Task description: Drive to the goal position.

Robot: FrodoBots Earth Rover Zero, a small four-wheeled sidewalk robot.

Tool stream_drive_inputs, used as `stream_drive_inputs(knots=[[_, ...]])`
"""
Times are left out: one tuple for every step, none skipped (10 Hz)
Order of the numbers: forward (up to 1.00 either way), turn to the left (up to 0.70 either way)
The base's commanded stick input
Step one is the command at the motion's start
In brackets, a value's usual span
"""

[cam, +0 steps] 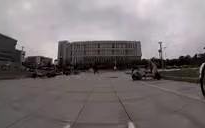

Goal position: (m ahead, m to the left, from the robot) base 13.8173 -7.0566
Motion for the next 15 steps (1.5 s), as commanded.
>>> stream_drive_inputs(knots=[[0.70, 0.00], [0.70, 0.00], [0.70, 0.00], [0.70, 0.00], [0.70, 0.00], [0.70, 0.00], [0.70, 0.00], [0.70, 0.00], [0.70, 0.00], [0.70, 0.00], [0.70, 0.00], [0.70, 0.00], [0.70, 0.00], [0.70, 0.00], [0.70, 0.00]])
